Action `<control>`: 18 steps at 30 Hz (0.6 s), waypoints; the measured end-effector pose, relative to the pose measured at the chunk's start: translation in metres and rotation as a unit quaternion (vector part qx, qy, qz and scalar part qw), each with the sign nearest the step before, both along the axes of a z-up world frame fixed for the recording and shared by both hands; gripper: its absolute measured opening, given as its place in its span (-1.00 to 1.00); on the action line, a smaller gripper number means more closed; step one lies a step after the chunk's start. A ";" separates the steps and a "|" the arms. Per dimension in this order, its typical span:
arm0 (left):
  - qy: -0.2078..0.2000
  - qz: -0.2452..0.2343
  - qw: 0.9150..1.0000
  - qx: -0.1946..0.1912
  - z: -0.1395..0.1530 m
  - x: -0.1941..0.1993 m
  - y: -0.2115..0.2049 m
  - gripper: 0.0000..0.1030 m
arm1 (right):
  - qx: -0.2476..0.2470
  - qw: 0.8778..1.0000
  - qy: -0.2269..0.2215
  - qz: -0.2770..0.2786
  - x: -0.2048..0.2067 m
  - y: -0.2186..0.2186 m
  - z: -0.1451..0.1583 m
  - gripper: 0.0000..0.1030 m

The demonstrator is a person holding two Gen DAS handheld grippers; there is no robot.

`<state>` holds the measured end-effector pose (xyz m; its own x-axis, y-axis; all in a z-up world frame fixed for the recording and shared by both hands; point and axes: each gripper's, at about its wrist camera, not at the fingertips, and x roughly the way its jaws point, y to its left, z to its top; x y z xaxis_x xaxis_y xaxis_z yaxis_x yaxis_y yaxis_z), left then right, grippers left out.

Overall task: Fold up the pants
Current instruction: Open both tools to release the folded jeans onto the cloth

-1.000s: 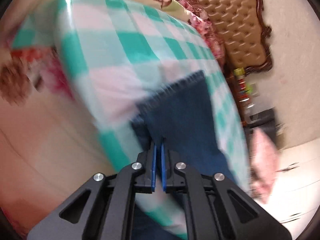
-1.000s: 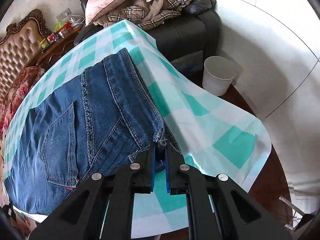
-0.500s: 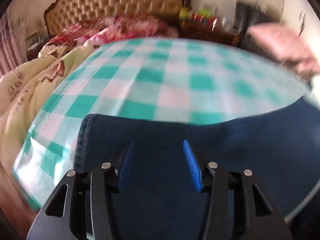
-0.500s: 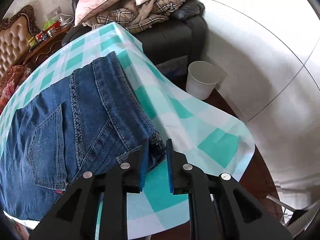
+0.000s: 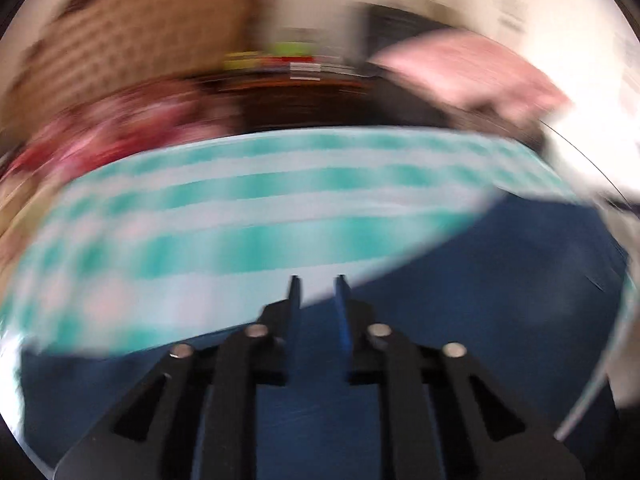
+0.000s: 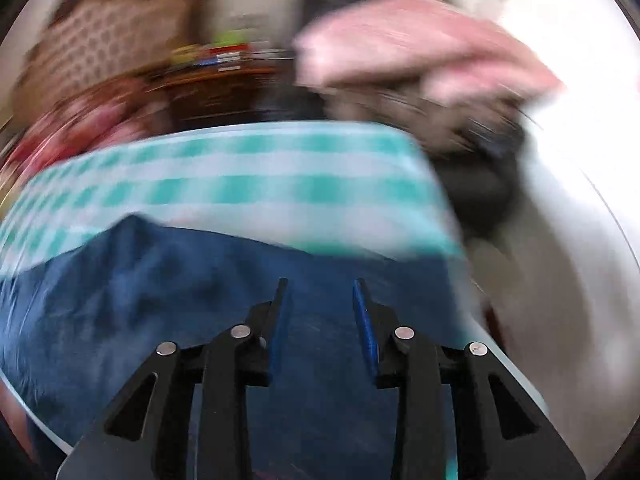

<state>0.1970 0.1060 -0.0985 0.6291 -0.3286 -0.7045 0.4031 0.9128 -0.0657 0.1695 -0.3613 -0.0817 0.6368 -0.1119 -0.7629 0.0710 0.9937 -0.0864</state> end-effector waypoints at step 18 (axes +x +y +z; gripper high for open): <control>0.023 -0.078 0.996 0.023 -0.030 0.065 -0.253 -0.89 | 0.003 0.999 0.016 -0.036 0.054 -0.007 -0.066 -0.31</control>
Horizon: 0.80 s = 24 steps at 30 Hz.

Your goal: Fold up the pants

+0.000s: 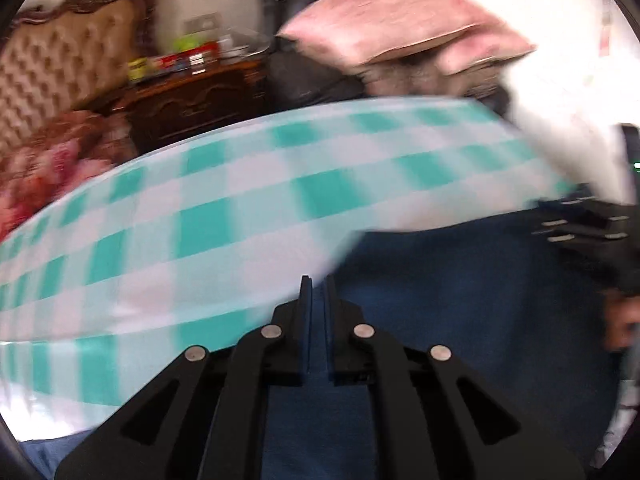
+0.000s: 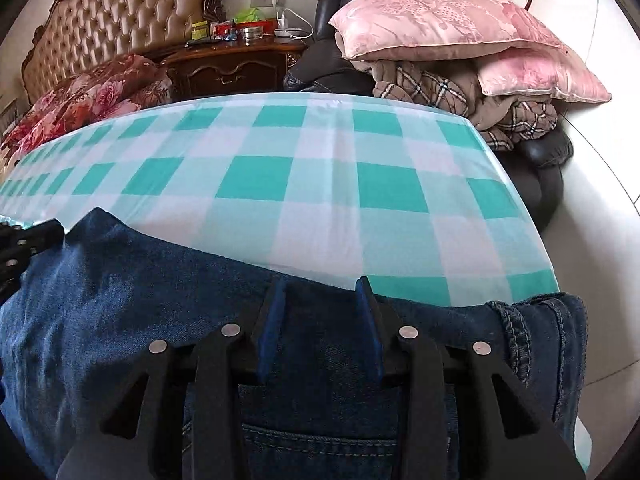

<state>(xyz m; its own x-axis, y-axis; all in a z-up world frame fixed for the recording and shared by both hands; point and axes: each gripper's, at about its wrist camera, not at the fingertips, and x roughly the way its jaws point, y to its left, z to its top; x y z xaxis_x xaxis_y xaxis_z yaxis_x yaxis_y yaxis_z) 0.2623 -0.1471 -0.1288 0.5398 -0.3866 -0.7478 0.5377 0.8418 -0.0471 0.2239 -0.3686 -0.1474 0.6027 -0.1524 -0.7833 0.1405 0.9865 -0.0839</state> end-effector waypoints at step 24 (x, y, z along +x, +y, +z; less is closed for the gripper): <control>0.063 0.211 0.975 -0.041 -0.026 -0.101 0.282 -0.60 | -0.044 0.995 0.013 -0.093 -0.129 -0.023 0.026 0.41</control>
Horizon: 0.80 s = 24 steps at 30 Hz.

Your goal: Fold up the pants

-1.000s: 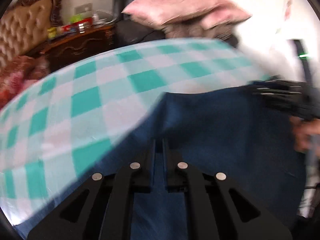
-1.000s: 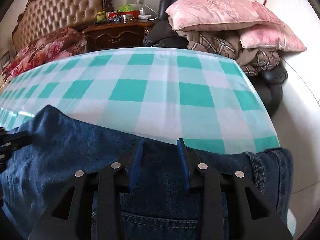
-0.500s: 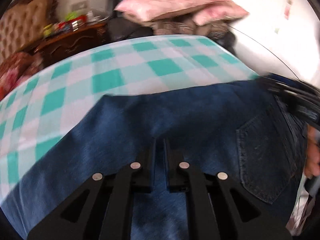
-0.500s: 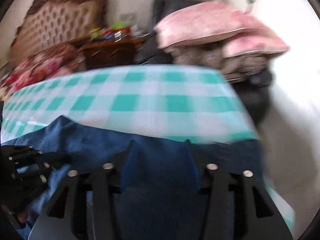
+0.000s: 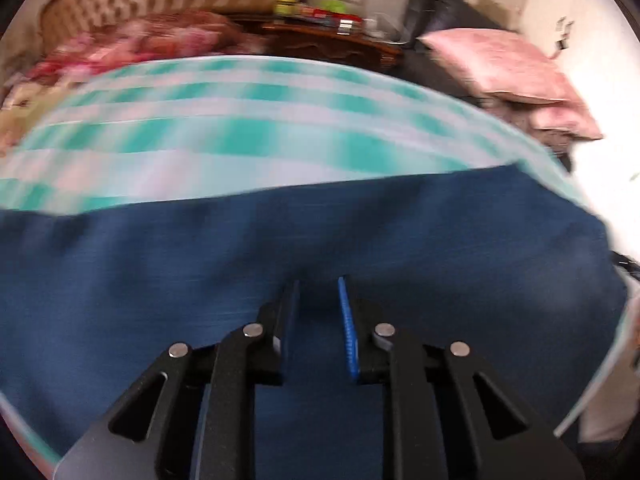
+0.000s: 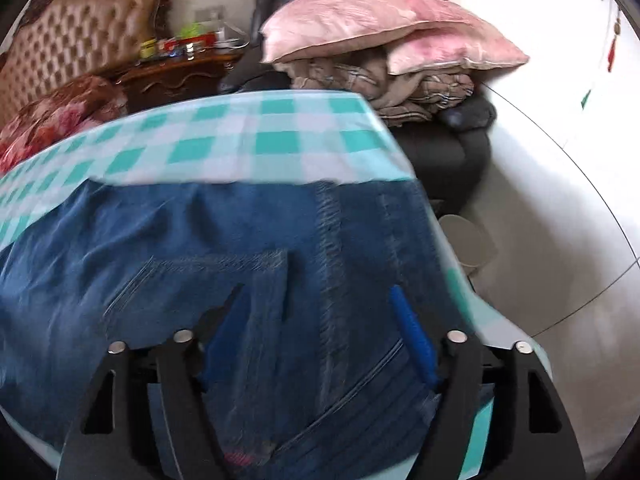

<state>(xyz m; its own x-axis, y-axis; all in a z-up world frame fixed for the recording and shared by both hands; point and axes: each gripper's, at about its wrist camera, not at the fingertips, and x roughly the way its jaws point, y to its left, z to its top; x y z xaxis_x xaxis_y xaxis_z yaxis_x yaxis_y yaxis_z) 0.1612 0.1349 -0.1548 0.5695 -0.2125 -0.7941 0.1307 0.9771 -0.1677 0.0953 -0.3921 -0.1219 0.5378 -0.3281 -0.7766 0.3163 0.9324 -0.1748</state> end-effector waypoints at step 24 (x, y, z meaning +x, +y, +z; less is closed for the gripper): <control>-0.049 0.254 0.962 0.090 0.038 0.002 0.291 -0.07 | -0.077 0.990 0.055 -0.104 -0.024 -0.005 -0.008 0.58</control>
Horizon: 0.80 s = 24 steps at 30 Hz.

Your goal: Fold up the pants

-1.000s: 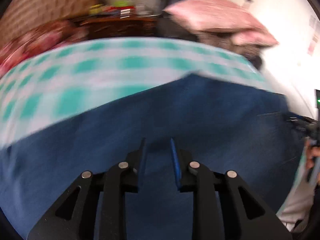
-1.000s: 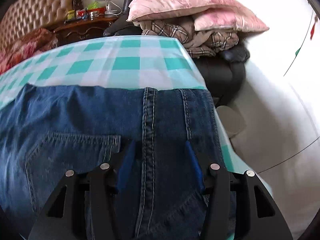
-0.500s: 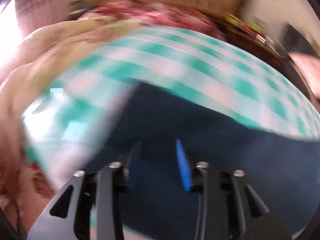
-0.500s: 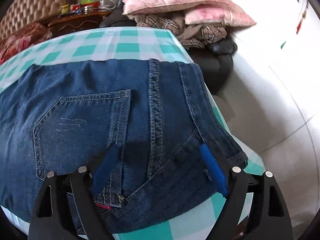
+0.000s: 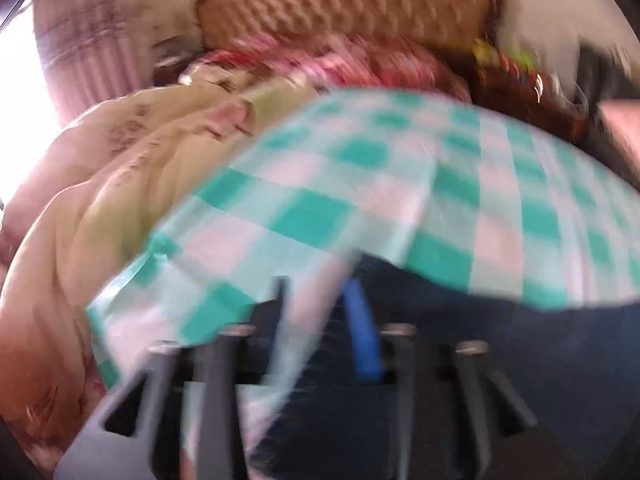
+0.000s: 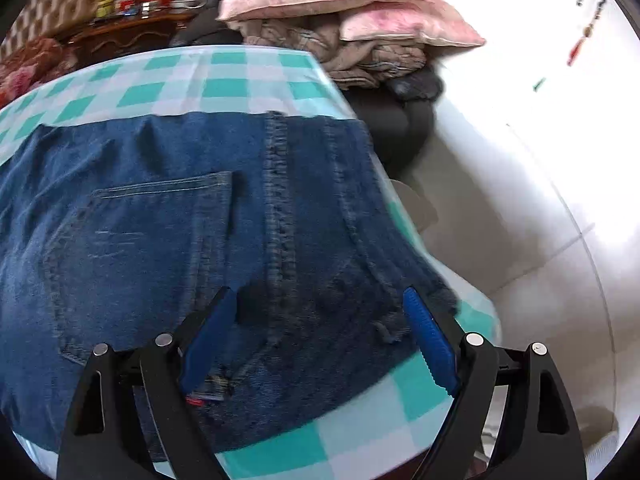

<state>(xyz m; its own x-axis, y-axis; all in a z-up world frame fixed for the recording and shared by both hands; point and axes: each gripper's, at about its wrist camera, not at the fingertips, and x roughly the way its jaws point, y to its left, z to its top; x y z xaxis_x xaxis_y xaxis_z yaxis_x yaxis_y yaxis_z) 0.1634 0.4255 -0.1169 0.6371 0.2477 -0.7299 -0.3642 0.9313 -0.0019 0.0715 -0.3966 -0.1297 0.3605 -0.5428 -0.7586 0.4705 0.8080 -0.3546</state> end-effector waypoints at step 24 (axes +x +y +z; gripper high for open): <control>-0.021 -0.321 0.947 -0.027 -0.012 0.015 -0.238 -0.58 | 0.043 0.999 -0.029 0.008 -0.016 0.002 -0.014 0.52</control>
